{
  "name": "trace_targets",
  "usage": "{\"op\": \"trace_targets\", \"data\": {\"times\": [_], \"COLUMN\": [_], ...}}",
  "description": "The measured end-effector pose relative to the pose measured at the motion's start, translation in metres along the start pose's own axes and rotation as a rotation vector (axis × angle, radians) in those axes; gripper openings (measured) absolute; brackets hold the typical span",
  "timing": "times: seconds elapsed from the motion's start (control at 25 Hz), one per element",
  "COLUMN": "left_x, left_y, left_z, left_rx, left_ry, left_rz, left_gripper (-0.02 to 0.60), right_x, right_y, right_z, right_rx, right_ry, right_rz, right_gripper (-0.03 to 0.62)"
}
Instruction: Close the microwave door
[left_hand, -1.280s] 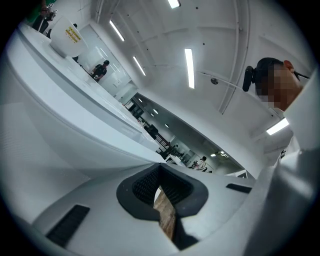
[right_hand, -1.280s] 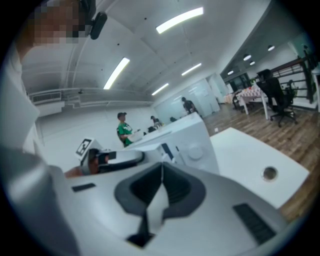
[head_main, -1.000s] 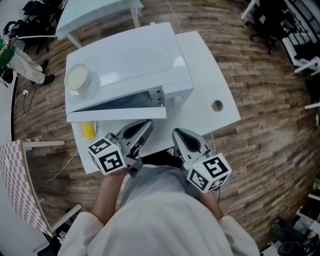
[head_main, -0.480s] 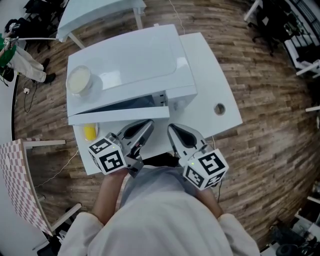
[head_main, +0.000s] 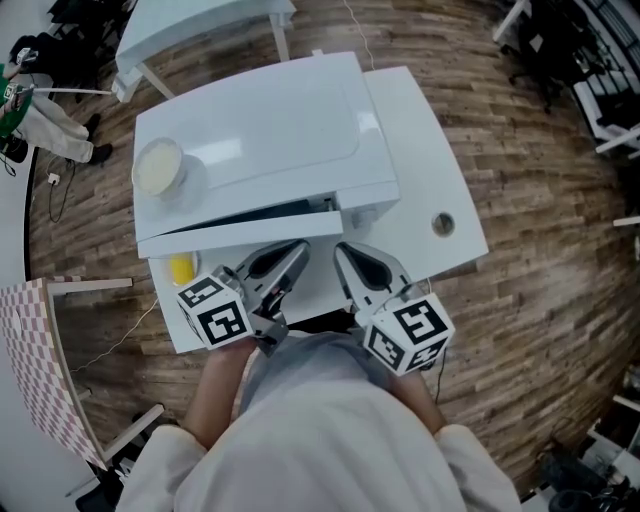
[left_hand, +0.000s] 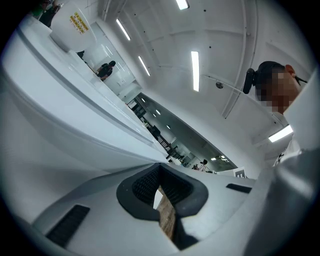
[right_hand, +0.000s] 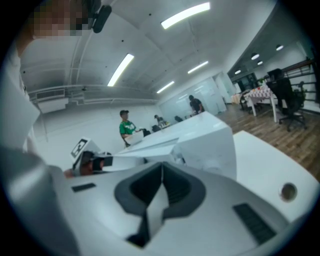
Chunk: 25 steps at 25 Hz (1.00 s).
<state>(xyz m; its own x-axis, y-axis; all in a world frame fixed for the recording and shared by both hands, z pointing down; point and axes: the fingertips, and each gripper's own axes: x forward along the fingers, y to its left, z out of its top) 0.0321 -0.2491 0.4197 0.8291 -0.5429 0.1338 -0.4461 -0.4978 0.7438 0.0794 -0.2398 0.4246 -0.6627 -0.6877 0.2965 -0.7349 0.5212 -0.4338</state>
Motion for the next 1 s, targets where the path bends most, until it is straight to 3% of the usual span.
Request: {"op": "trace_targets", "data": {"times": [1.0], "left_x": [-0.001], "left_y": [0.009], "left_z": [0.007], "left_rx": [-0.007], "left_ry": [0.016], "left_rz": [-0.008], "left_gripper": [0.014], "right_x": [0.019], "right_y": [-0.011], "right_z": [0.012], "right_rx": [-0.032], "right_ry": [-0.025], "right_rz": [-0.078], "right_gripper": [0.023]}}
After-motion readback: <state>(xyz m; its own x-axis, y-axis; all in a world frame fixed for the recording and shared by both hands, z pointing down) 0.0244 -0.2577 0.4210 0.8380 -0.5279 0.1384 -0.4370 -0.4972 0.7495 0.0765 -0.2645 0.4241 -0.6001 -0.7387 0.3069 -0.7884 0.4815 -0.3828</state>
